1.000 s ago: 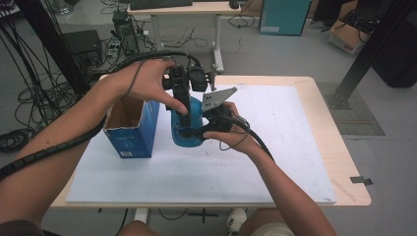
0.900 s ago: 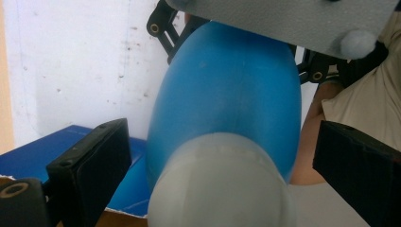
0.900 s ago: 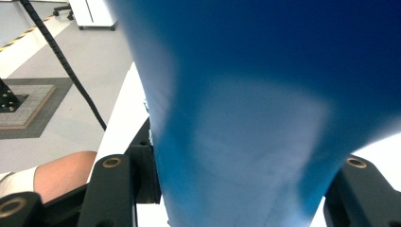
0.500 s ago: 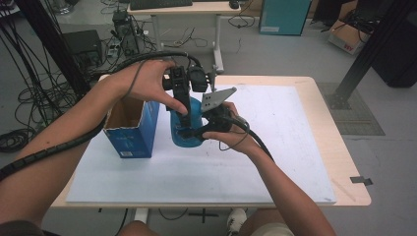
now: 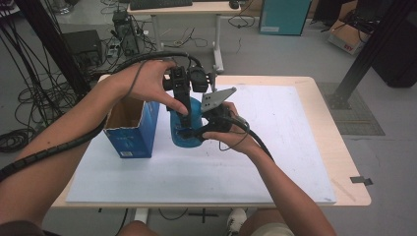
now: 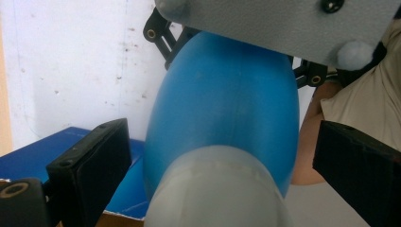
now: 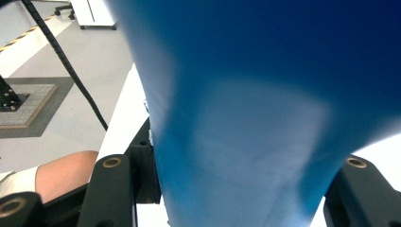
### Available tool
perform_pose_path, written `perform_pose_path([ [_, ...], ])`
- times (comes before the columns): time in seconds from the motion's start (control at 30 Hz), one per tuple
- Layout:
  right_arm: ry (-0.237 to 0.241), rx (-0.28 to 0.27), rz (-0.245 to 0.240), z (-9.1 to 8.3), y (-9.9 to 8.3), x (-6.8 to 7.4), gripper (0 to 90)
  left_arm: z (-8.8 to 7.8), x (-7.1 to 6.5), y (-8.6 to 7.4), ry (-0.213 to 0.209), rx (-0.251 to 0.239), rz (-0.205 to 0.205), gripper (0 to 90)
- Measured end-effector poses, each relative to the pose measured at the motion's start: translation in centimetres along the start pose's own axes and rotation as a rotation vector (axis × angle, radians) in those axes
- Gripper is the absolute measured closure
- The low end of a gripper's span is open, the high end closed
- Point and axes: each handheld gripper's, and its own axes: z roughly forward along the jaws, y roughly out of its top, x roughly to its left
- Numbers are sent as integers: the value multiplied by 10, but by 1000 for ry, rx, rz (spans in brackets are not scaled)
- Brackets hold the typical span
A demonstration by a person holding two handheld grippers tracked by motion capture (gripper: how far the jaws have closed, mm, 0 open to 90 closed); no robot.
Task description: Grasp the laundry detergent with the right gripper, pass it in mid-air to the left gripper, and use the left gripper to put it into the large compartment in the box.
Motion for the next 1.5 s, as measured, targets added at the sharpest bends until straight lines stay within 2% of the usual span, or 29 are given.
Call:
perform_pose_path([
  [0.73, 2, 5, -10, 0, 0, 0, 420, 3, 2, -1, 4, 6, 0, 73],
  [0.87, -6, 6, -33, 0, 0, -2, 420, 3, 2, -1, 9, 8, 0, 88],
  [1.0, -8, 9, -34, 0, 0, -1, 420, 3, 2, -1, 17, 8, 4, 129],
  [1.03, 0, 2, -11, 0, 0, 1, 420, 2, 2, -1, 19, 11, 6, 149],
  [1.13, 1, 4, -7, 0, 1, 1, 420, 3, 1, -1, 29, 6, 15, 179],
  [1.33, -3, 8, -18, 0, 1, 1, 420, 5, 1, -1, 41, 3, 25, 251],
  [1.4, -3, 13, -19, -1, 0, 1, 420, 5, 1, 0, 27, 13, 17, 256],
  [1.43, 5, 10, -2, -1, 1, 2, 420, 6, 1, 0, 38, 8, 21, 255],
  [1.47, 6, 14, 5, -1, 1, 3, 420, 6, 2, -1, 24, 32, 20, 255],
  [1.5, 6, 15, 6, -1, 1, 3, 420, 6, 2, -1, 20, 34, 20, 254],
])
